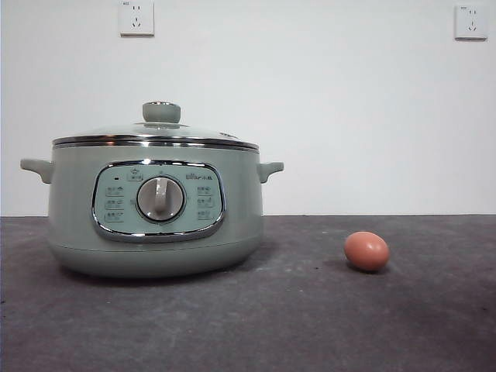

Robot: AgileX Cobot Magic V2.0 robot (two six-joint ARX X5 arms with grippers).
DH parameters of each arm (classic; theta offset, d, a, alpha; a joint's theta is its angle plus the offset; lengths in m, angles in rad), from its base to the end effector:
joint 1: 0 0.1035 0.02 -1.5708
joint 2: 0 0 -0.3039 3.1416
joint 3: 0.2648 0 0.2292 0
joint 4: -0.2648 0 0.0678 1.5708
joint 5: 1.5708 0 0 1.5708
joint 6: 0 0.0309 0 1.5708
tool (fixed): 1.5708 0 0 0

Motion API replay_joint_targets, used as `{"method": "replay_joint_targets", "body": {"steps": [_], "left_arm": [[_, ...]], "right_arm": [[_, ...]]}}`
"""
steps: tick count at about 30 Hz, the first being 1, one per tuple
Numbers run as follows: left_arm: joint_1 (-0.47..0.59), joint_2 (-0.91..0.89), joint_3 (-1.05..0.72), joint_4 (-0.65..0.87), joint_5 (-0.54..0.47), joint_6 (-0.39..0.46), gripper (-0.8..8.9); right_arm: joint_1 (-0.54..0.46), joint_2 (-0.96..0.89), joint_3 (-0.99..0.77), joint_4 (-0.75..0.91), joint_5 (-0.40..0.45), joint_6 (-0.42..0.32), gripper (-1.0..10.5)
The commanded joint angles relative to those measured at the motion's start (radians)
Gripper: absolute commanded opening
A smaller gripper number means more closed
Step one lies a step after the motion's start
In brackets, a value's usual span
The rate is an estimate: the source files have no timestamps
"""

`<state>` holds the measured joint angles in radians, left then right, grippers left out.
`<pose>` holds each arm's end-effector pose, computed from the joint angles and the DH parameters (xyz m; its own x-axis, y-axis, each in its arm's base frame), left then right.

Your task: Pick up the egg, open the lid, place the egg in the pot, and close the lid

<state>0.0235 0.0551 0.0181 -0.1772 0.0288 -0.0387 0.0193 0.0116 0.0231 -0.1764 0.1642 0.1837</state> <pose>0.0363 0.0000 0.1510 0.9771 -0.0058 -0.2125 -0.0036 0.9990 -0.0439 0.0337 -0.0044 0.1534 0.9761 -0.1447 -0.1619 0.1698 0.9734 0.1538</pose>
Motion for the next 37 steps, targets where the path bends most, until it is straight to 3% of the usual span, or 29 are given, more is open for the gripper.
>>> {"method": "replay_joint_targets", "body": {"steps": [1, 17, 22, 27, 32, 37], "left_arm": [[0.002, 0.0, -0.01, 0.011, -0.003, -0.01, -0.03], [0.002, 0.0, -0.008, 0.011, 0.001, -0.01, -0.04], [0.002, 0.001, 0.039, 0.003, 0.04, -0.044, -0.06], [0.002, 0.024, 0.142, -0.058, 0.058, -0.102, -0.06], [0.002, 0.079, 0.281, -0.163, 0.119, -0.118, -0.06], [0.002, 0.159, 0.444, -0.28, 0.186, -0.114, -0.06]], "right_arm": [[-0.001, -0.003, -0.009, 0.0, 0.0, -0.002, 0.0], [0.0, -0.003, -0.008, 0.005, -0.006, 0.008, 0.0], [0.0, -0.003, 0.034, 0.001, -0.089, 0.037, -0.1], [0.0, 0.019, 0.129, -0.015, -0.134, 0.111, -0.1], [0.0, 0.102, 0.262, -0.072, -0.219, 0.108, -0.1], [0.0, 0.221, 0.433, -0.213, -0.321, 0.058, -0.1]]}}
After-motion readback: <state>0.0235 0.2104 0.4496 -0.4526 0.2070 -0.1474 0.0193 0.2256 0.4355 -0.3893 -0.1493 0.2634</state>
